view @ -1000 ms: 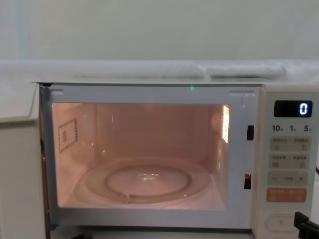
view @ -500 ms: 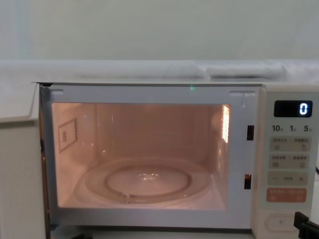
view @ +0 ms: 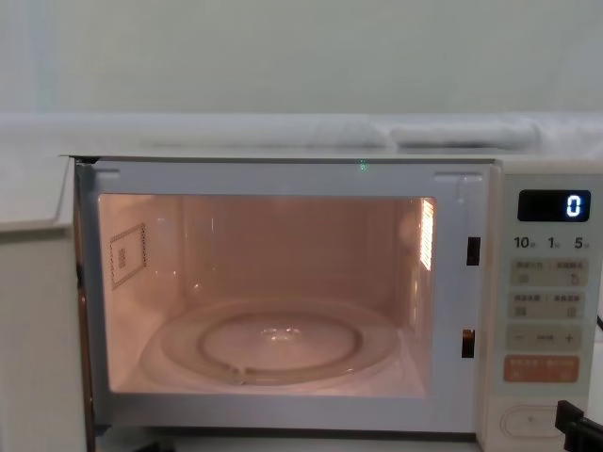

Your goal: Press the button to open the microwave door with one hand; close the microwave door with the other hand.

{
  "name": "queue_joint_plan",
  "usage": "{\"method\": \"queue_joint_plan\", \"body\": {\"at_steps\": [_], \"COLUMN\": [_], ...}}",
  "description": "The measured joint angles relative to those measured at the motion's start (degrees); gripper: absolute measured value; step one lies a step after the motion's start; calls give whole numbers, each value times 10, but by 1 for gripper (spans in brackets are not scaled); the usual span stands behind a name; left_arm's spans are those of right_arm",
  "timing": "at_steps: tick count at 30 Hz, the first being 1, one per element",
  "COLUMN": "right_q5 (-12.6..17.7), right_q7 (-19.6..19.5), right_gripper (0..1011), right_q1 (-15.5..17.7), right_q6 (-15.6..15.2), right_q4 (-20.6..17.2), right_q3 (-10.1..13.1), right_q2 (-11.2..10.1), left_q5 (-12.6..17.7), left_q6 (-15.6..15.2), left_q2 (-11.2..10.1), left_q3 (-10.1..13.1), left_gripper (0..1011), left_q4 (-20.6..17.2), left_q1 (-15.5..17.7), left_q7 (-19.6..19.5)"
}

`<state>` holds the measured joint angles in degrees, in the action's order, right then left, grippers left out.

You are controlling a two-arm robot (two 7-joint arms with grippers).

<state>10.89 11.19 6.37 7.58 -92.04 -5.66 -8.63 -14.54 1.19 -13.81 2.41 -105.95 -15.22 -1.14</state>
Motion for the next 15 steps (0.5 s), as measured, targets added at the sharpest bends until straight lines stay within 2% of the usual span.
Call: {"method": "queue_joint_plan", "body": {"at_steps": [9, 15], "right_q5": [0, 0], "right_q7": [0, 0], "right_gripper": [1002, 1002], "right_q1": [0, 0], "right_q6": [0, 0], "right_q4": [0, 0], "right_q3": [0, 0], "right_q2": [0, 0], "left_q5": [0, 0], "left_q6": [0, 0], "left_q2": [0, 0], "left_q3": [0, 0], "left_gripper": [5, 0], "left_q4": [0, 0], "left_q1": [0, 0], "left_q7": [0, 0]}}
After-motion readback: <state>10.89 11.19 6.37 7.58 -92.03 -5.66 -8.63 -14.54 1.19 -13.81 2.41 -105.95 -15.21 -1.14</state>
